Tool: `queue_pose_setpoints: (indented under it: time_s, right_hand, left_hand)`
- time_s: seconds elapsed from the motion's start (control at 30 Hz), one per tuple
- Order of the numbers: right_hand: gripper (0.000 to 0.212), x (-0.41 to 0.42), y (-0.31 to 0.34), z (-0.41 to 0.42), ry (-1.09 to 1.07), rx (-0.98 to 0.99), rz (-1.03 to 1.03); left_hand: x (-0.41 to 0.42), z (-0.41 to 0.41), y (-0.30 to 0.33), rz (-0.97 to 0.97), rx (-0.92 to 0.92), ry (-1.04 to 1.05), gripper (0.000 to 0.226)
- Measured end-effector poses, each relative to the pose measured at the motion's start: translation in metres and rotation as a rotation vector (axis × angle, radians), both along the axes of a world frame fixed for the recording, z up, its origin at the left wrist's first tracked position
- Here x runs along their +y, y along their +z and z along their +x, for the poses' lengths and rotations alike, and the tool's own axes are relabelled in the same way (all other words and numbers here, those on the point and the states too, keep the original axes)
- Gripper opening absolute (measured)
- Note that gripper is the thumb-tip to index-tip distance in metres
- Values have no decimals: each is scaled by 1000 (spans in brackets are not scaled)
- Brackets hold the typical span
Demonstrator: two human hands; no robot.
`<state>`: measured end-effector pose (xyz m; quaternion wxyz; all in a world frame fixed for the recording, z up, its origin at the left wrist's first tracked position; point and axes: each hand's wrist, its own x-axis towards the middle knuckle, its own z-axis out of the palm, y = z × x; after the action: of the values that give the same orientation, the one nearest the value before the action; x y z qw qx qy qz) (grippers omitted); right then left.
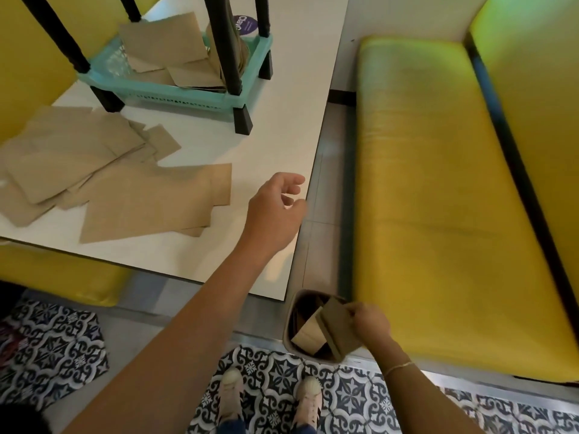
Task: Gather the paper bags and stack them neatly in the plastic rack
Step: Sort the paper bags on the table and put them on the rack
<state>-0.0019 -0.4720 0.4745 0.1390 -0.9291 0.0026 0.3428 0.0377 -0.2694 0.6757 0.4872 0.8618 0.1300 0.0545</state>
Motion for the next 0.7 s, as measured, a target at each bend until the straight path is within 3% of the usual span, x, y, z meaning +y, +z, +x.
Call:
queue_pose_setpoints:
  time_s: [0.13,0.33,0.57,0.7]
  right_hand:
    - [45,18,-15,-4,42,49,50]
    - [28,26,-2,7,63,-5,76]
    - [25,39,46,52,-60,-208,233]
    - [25,66,102,79,-216,-422,325]
  left_hand:
    - [5,-2,-2,-17,-9,28,33]
    - [11,-2,-5,-40,19,35,30]
    - [16,4,-2,-20,49,-7,28]
    - [39,1,1,36,84,1,28]
